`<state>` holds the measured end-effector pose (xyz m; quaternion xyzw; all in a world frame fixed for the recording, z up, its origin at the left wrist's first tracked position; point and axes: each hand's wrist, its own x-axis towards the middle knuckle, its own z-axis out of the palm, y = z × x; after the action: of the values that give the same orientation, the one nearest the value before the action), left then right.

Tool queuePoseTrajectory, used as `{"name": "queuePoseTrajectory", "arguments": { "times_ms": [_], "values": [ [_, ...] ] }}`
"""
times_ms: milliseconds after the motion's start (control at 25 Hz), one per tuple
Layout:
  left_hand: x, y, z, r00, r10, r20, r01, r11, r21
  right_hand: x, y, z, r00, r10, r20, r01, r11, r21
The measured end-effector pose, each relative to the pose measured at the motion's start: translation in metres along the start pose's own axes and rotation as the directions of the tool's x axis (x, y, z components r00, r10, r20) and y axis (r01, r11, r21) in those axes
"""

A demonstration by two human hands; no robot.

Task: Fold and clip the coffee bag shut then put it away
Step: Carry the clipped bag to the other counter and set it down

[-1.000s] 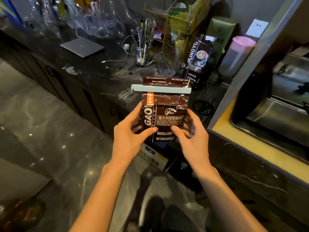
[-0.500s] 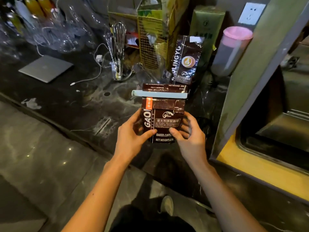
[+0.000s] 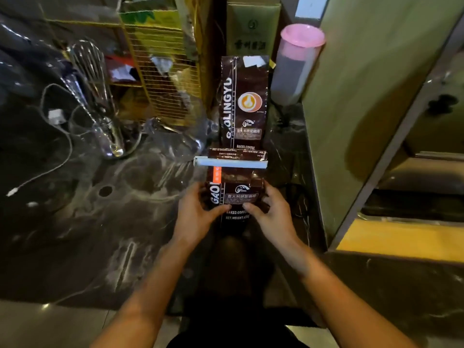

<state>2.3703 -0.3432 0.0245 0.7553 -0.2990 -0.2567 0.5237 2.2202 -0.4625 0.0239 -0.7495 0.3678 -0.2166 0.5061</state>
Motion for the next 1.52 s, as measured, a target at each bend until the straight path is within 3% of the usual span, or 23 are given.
{"name": "queuePoseTrajectory", "arguments": {
  "times_ms": [360,520,880,1280,1520],
  "values": [
    [0.08,-0.008,-0.003,0.984,0.024,0.178,-0.033,0.998,0.049,0.058,-0.006,0.012,0.988,0.137,-0.064,-0.131,0.987,0.093],
    [0.088,-0.015,0.009,0.976,0.023,0.214,-0.053,0.989,0.139,0.07,0.016,0.008,0.981,0.19,-0.042,-0.193,0.98,-0.058],
    [0.121,-0.017,0.017,0.913,0.014,0.409,-0.086,0.984,0.157,0.099,0.033,-0.008,0.99,0.112,0.087,-0.105,0.991,-0.081],
    [0.142,-0.014,0.016,0.897,-0.003,0.443,-0.064,0.988,0.137,0.124,0.042,-0.011,0.973,0.159,0.168,-0.162,0.987,0.005],
    [0.133,-0.016,0.023,0.936,-0.026,0.351,-0.016,0.993,0.117,0.123,0.043,-0.009,0.975,0.144,0.167,-0.146,0.989,-0.005]
  ]
}}
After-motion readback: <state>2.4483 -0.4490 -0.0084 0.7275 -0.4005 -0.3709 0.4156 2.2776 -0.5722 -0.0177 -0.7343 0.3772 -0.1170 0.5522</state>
